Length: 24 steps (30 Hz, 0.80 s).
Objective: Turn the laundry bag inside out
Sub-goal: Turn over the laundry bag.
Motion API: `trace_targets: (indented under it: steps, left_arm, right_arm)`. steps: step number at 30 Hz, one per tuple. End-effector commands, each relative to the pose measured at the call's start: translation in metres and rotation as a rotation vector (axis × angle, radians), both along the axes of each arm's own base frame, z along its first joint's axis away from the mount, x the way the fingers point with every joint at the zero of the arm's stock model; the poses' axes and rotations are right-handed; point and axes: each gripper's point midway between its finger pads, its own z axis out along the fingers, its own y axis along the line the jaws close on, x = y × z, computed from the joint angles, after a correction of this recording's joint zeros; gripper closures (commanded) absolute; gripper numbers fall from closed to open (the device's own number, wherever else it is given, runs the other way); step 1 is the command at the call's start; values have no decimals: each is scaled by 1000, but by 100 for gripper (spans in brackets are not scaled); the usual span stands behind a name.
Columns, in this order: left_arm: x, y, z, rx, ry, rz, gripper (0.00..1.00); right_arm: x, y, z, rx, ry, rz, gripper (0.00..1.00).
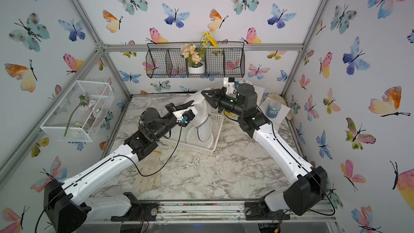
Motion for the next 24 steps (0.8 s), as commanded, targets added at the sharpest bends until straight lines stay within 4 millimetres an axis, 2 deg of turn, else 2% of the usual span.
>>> trace_targets:
  steps: [1,4,8,11,13,18,22,24]
  left_arm:
    - [1,9,19,-69,20,26,100]
    - [2,18,26,-146,121,29,100]
    - [7,33,26,-255,312,30,100]
    - [7,43,26,-334,407,34,100]
    - [6,49,27,-379,452,36,100]
    - [7,64,33,-461,509,61,100]
    - [11,69,38,-484,511,97,100]
    - [14,71,39,-490,508,115,100]
  right_arm:
    - [-6,-5,11,-51,-95,-6,69]
    - [3,-20,15,-198,-219,-63,55]
    - [6,-55,14,-502,-483,-202,45]
    - [-5,-74,-3,-671,-689,-237,44]
    - [-17,-78,-25,-742,-821,-211,43]
    - [-64,-60,-66,-693,-1102,-12,46]
    - [-89,-32,-95,-596,-1122,141,52]
    - [-99,-14,-101,-587,-1149,155,52]
